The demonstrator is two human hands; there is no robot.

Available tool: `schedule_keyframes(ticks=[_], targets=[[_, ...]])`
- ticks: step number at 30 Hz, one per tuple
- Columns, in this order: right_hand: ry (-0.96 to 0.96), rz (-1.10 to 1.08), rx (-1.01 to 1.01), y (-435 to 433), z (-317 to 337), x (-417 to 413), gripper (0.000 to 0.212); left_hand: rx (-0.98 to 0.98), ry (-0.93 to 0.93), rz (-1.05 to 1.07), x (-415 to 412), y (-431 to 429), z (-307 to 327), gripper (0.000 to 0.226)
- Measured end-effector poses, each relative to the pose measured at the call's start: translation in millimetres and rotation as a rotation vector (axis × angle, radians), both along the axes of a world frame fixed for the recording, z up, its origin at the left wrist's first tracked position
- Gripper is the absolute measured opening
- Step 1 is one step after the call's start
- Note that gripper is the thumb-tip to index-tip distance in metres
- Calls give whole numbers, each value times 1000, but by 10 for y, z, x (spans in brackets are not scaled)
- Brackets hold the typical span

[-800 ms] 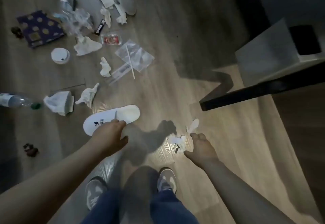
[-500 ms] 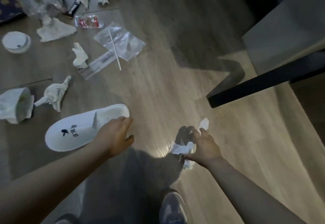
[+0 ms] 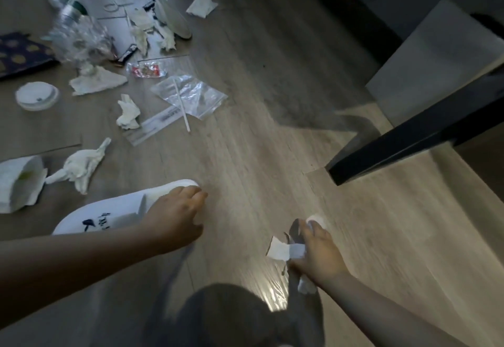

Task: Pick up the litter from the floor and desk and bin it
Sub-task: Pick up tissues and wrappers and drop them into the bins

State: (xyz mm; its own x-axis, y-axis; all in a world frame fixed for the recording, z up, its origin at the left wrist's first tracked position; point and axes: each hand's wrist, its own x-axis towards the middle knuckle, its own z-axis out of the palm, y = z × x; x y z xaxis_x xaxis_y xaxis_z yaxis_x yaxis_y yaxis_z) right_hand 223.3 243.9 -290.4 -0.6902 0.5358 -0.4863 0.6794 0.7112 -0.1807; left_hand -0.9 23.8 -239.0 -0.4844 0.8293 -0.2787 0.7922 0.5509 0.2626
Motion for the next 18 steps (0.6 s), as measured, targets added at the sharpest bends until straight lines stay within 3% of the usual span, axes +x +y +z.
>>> schedule_keyframes(ticks=[6, 11, 13, 18], targets=[[174, 61, -51, -358, -114, -165, 61, -50, 75, 15, -289, -604, 48, 67], [221, 176, -136, -521, -13, -464, 47, -134, 95, 84, -365, -901, 40, 72], [214, 205, -156, -555, 36, -558, 54, -163, 101, 99, -390, -954, -1, 75], [8, 337, -158, -384, 144, -379, 104, -184, 96, 104, -434, -974, -103, 86]])
